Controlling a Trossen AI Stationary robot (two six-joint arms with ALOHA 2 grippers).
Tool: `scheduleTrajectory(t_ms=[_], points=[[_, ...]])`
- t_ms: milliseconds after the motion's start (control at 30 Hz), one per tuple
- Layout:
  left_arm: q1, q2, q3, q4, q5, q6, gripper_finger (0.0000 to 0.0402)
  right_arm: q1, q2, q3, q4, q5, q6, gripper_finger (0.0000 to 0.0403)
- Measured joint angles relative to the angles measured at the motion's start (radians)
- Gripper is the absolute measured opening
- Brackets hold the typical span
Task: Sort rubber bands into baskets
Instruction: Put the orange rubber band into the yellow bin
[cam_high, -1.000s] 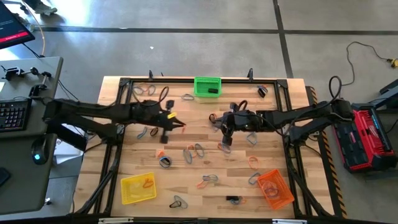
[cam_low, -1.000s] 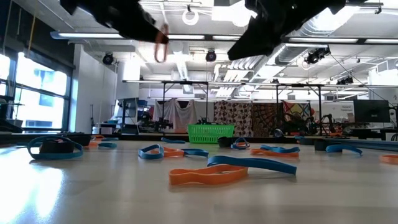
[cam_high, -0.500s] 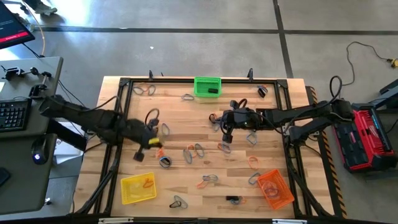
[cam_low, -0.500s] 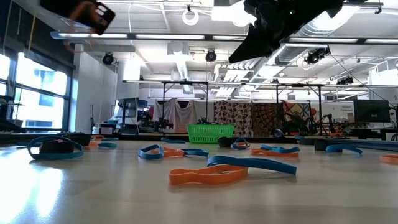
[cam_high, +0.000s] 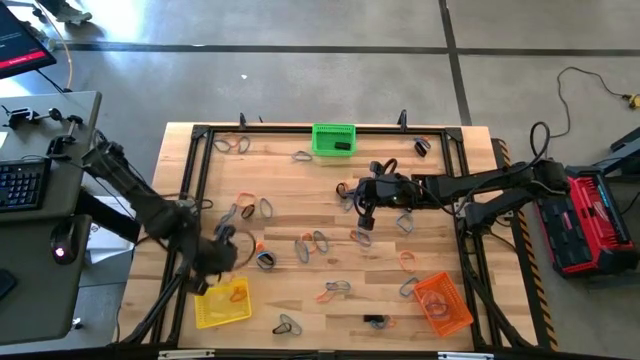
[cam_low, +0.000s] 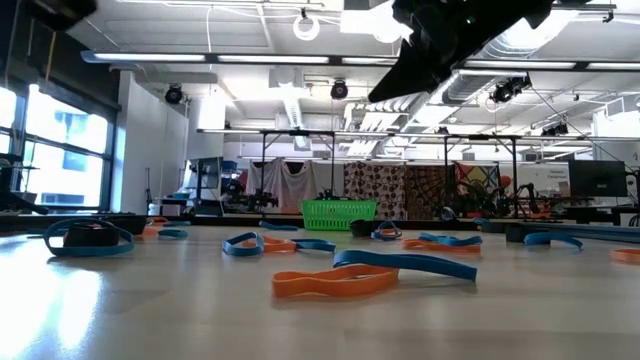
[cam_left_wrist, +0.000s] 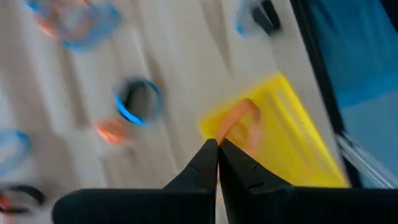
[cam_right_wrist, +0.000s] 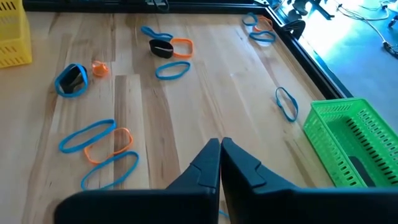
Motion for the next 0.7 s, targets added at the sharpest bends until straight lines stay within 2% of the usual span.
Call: scheduleTrajectory(t_ms=[133,267,433,700], points=[[-0.096,0.081,0.056,-0.089,0.04,-0.115,0.0,0.0,0.0,0.0,-0.005,0.0,-0.018,0.0],[-0.177,0.159,0.074,-0.104,0.025,-0.178,0.0,0.0,0.0,0.0,-0.007,0.0,-0.018,0.0],[-0.244,0.273,0.074,-0.104,-0.014,-0.16,0.0,0.0,0.0,0.0,-0.013,0.0,-0.018,0.0],[-0.278,0.402,0.074,-0.088,-0.03,-0.076,0.0,0.0,0.0,0.0,-0.041,0.0,-0.017,0.0]])
